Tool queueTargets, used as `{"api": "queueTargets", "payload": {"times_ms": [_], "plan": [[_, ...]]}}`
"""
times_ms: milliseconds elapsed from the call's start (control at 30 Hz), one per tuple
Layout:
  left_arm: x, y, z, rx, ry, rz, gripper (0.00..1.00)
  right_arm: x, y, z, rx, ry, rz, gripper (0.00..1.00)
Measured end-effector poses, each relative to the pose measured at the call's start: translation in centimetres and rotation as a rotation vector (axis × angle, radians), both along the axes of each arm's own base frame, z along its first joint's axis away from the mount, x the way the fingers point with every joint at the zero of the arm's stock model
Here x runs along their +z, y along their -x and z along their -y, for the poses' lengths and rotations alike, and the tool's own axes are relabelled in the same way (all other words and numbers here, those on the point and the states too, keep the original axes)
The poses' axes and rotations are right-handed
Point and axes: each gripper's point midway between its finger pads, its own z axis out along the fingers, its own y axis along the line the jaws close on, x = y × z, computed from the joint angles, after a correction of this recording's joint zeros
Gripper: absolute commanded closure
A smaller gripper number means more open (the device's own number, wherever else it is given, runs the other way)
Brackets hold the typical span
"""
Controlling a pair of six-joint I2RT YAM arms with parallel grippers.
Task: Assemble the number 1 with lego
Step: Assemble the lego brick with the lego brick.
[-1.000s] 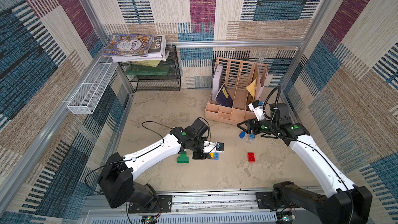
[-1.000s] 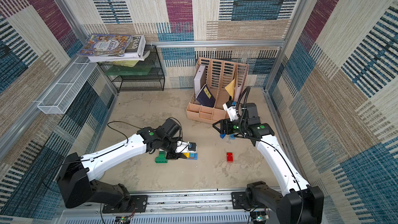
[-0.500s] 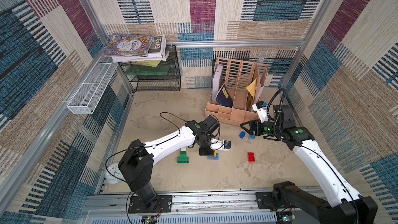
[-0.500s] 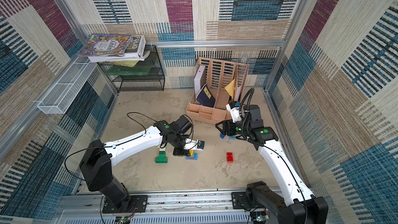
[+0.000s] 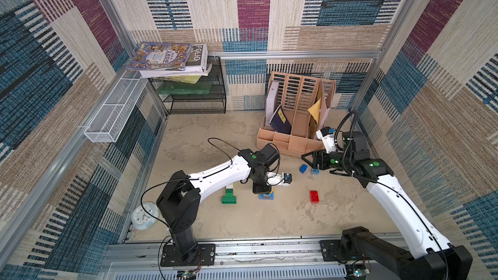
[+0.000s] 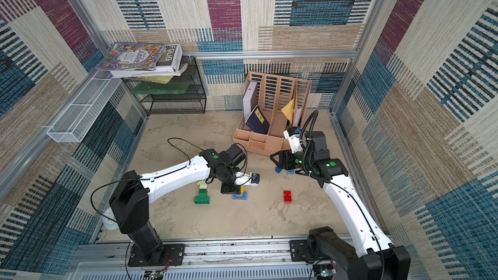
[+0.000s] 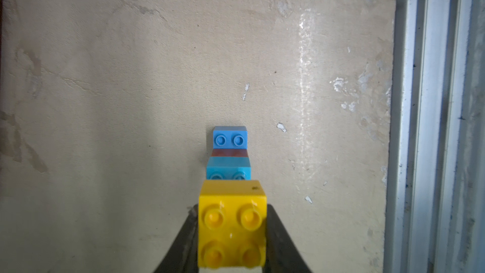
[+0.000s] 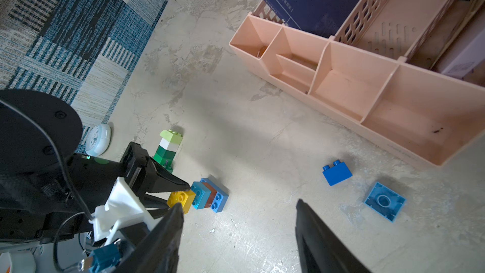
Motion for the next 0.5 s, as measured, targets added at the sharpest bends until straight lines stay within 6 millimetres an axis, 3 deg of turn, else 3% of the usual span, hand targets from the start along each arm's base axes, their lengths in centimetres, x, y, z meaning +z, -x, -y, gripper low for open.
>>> {"api": "queueTargets", "payload": {"times_ms": [500], "plan": [[-1.1,-0.1,0.1,0.016,-0.006,-0.018,0.88,-0.2,0.0,-0.2,0.009,-0.008,-0.012,0.32]]}}
